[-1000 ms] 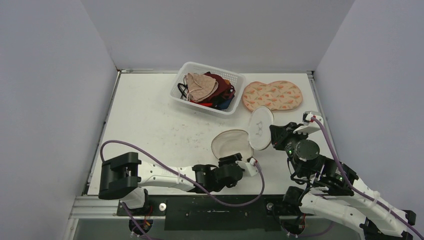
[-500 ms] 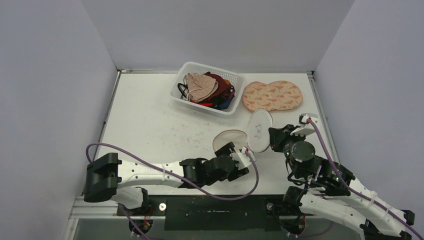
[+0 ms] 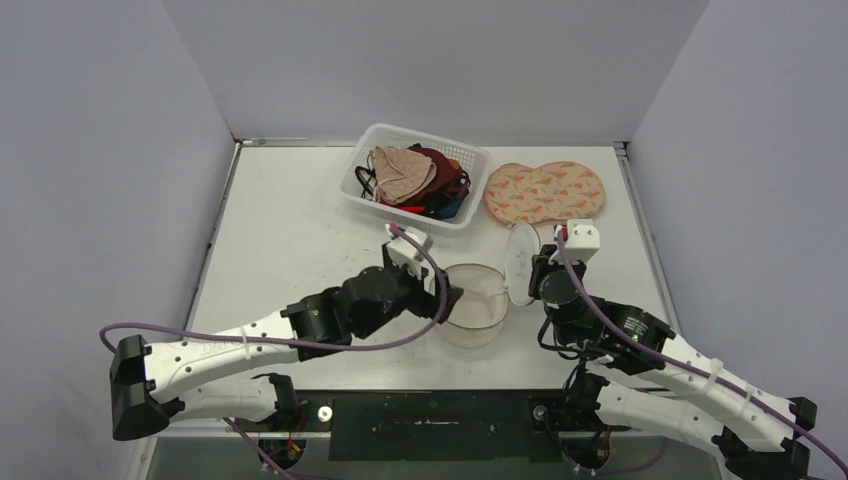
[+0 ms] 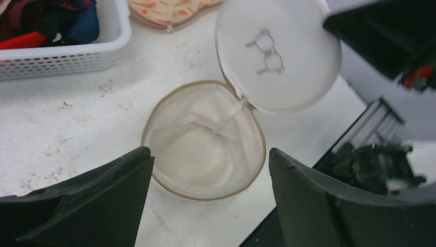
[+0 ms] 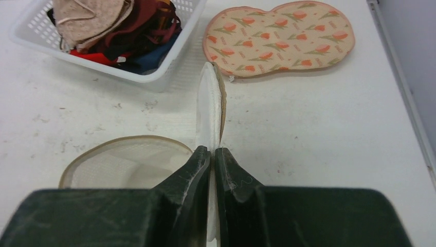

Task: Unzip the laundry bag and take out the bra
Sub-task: Adjust the laundry bag at the center of the board, then close the laundry bag at the center of the board.

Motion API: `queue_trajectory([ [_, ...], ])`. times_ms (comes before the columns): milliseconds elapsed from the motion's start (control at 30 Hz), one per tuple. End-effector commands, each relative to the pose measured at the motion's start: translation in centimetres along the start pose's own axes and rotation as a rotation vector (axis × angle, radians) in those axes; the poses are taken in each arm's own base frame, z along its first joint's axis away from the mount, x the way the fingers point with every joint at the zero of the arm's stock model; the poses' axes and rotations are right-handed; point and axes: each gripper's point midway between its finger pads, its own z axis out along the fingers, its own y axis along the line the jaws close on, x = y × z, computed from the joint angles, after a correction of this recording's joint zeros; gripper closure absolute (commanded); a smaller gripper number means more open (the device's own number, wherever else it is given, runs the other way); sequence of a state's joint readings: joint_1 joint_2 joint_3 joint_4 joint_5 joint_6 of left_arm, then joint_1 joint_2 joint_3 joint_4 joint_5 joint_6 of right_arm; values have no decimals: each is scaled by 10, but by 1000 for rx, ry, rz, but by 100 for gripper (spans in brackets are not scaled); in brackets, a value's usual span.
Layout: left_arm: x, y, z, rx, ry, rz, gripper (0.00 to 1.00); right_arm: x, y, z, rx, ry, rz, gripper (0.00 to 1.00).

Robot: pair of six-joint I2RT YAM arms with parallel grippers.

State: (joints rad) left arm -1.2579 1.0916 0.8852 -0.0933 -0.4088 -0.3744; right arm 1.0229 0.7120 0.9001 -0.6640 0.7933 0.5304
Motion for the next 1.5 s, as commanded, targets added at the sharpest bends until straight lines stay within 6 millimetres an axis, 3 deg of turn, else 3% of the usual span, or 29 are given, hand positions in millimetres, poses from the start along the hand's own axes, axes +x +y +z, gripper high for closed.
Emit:
queue_trajectory([
  [0,-28,3,0,39,-34,-394,19,-20,-13,1,98,-53,-96,95],
  [133,-52,2,9,77,-68,-597,13,-20,-11,4,106,-51,-148,95],
  [267,-80,-9,20,144,-80,-705,13,-16,9,6,11,-26,-194,95],
  [467,-95,-7,37,177,-46,-841,10,-4,37,1,-180,-18,-256,95],
  [533,-99,-9,42,184,-33,-883,1,0,46,-1,-239,-14,-275,95],
  [567,-101,-12,44,194,-20,-896,3,2,49,-2,-258,-13,-286,95],
  [800,-89,-19,69,144,110,-916,4,7,63,-4,-327,-13,-333,95],
  [1100,-51,-10,101,50,236,-931,0,16,73,-7,-336,-3,-380,95],
  [1467,-35,-10,109,52,261,-942,52,21,75,-17,-323,-12,-405,95],
])
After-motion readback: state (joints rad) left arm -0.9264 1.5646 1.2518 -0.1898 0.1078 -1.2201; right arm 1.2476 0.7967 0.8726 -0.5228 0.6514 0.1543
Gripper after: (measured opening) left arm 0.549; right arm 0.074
